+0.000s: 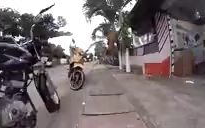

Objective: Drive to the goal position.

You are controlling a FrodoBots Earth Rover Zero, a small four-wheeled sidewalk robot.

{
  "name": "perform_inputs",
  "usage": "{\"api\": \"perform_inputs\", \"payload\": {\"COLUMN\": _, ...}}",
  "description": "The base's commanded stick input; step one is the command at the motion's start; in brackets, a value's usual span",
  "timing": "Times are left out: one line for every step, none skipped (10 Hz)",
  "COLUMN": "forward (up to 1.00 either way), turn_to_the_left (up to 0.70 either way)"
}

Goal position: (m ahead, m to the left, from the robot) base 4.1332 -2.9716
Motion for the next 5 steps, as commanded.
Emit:
{"api": "perform_inputs", "payload": {"forward": 0.70, "turn_to_the_left": -0.27}}
{"api": "perform_inputs", "payload": {"forward": 0.70, "turn_to_the_left": -0.18}}
{"api": "perform_inputs", "payload": {"forward": 0.70, "turn_to_the_left": 0.00}}
{"api": "perform_inputs", "payload": {"forward": 0.70, "turn_to_the_left": -0.09}}
{"api": "perform_inputs", "payload": {"forward": 0.70, "turn_to_the_left": -0.21}}
